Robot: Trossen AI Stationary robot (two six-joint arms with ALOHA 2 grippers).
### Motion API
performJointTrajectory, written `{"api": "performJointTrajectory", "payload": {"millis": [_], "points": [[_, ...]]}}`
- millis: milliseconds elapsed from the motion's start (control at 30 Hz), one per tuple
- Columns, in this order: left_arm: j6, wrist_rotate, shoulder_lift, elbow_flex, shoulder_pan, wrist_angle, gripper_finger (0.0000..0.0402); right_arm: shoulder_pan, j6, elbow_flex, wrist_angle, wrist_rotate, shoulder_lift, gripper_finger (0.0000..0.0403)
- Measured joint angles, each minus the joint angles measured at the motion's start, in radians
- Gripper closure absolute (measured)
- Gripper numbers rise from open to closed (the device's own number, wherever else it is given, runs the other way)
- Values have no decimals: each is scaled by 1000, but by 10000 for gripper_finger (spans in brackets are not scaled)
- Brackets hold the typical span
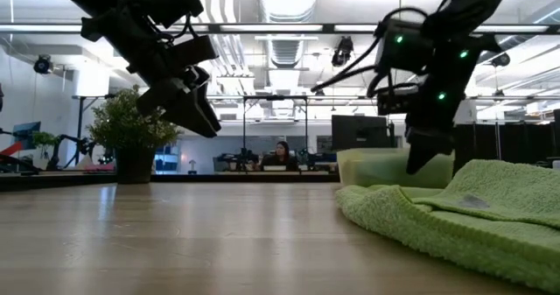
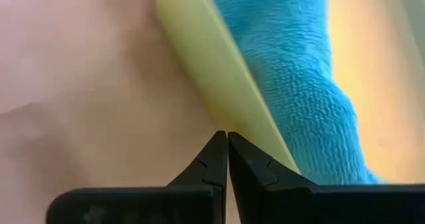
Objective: Roll microfiber towels into tight, uniform cylinder then place into a basket
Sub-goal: Move the yellow bin to the top right of the table
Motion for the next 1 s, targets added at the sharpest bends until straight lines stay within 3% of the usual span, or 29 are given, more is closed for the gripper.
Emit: {"api": "performJointTrajectory", "payload": {"millis": [200, 400, 567, 633, 833, 1000], "points": [[0, 2, 0, -2, 0, -1, 217, -117, -48, 0, 44, 15, 4, 394], [0, 3, 0, -3, 0, 0, 217, -115, -82, 5, 104, 5, -10, 394], [0, 11, 0, -5, 0, 5, 217, -71, -84, 13, 146, -166, -14, 394], [0, 13, 0, -5, 0, 6, 217, -63, -83, 13, 189, -187, -7, 394], [-2, 30, 0, -7, -1, 7, 217, -80, -82, 12, 214, 105, 42, 394], [1, 31, 0, -13, -1, 8, 217, -109, -144, 12, 282, 140, 83, 394]]}}
